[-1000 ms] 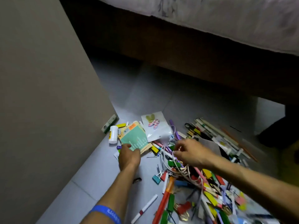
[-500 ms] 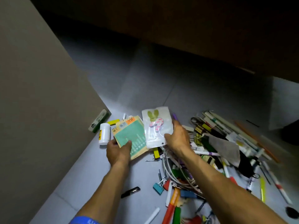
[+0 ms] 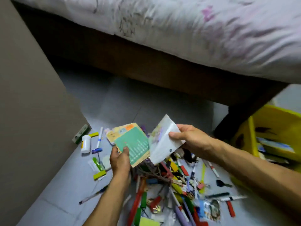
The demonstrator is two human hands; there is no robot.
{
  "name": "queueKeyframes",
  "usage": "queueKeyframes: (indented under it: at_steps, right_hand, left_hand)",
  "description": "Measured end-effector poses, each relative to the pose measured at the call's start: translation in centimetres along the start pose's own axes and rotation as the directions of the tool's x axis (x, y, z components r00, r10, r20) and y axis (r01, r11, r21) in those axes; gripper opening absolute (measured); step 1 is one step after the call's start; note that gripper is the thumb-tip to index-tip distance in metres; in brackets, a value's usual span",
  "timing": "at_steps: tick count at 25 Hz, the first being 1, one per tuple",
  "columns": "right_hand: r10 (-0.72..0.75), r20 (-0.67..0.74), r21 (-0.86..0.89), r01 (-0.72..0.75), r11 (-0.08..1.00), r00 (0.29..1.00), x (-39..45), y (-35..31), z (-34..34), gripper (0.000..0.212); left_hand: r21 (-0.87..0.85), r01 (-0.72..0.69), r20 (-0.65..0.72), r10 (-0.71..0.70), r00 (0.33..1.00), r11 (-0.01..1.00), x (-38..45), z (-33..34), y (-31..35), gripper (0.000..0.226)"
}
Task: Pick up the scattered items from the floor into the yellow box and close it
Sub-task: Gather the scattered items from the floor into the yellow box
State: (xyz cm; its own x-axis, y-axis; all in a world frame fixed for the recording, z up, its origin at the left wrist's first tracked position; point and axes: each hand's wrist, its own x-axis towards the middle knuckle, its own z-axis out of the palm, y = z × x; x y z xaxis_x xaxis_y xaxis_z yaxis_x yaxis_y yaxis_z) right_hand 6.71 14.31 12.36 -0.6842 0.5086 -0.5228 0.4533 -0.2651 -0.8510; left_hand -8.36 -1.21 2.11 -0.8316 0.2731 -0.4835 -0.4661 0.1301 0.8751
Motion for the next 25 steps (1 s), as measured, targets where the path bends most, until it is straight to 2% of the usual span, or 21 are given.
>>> queueKeyframes:
  at_steps: [2,3,6,8,11,13,15,16,17,19,20,22,25]
  right_hand:
    - [-0.053,0.014,0.1,0.051,0.994,0.999,-6.3,-0.1,-2.8,0.024]
    - [-0.08,-0.038,0.137,0.084,0.987,0.996,-9.2,0.3,-4.4,0.023]
    - [-0.037,-0.335,0.215,0.115,0.97,0.942,-15.3,2.7,-8.3,0.007]
    - [0.031,-0.472,0.362,0.162,0.918,0.881,-18.1,5.5,-10.7,0.014]
    - [0.033,-0.689,0.398,0.34,0.852,0.724,-20.3,8.1,-14.1,0.041]
    - [0.049,-0.765,0.411,0.427,0.805,0.643,-20.6,8.4,-16.9,0.051]
    - [0.13,-0.778,0.469,0.431,0.771,0.614,-20.0,8.5,-19.3,0.044]
    - [0.2,-0.753,0.507,0.359,0.784,0.627,-19.4,8.7,-19.8,0.038]
    - [0.263,-0.71,0.511,0.222,0.83,0.653,-18.7,9.3,-19.8,0.038]
    - [0.326,-0.652,0.405,-0.05,0.913,0.684,-17.2,11.2,-18.1,0.046]
    - [0.32,-0.633,0.347,-0.111,0.931,0.705,-16.5,11.9,-16.7,0.046]
    - [0.281,-0.583,0.297,-0.122,0.947,0.762,-15.4,12.8,-13.9,0.032]
    - [0.239,-0.42,0.147,-0.195,0.97,0.875,-12.2,13.2,-9.8,0.015]
  left_hand:
    - [-0.11,0.1,0.254,-0.069,0.965,0.989,-5.9,3.6,1.0,0.026]
    - [-0.162,0.168,0.369,-0.098,0.924,0.972,-9.0,5.5,1.5,0.029]
    - [-0.174,0.313,0.635,-0.136,0.76,0.934,-16.3,10.5,2.4,0.037]
    - [-0.089,0.307,0.74,-0.144,0.657,0.947,-20.3,14.1,2.1,0.034]
    - [0.071,0.167,0.794,-0.157,0.588,0.983,-23.7,18.0,1.1,0.029]
    - [0.144,0.03,0.772,-0.131,0.622,0.989,-23.5,19.2,-0.3,0.034]
    - [0.222,-0.125,0.723,-0.077,0.686,0.967,-21.8,18.7,-2.1,0.026]
    - [0.296,-0.206,0.695,-0.062,0.717,0.933,-20.6,17.7,-3.4,0.022]
    - [0.372,-0.262,0.664,-0.058,0.745,0.89,-19.3,16.5,-4.8,0.017]
    - [0.48,-0.287,0.597,-0.069,0.799,0.829,-17.0,13.4,-7.5,0.014]
    - [0.513,-0.27,0.558,-0.078,0.826,0.815,-15.8,11.9,-8.7,0.014]
    - [0.556,-0.241,0.498,-0.087,0.862,0.795,-13.9,9.8,-10.1,0.017]
    - [0.568,-0.237,0.465,-0.069,0.883,0.788,-11.1,8.0,-9.9,0.018]
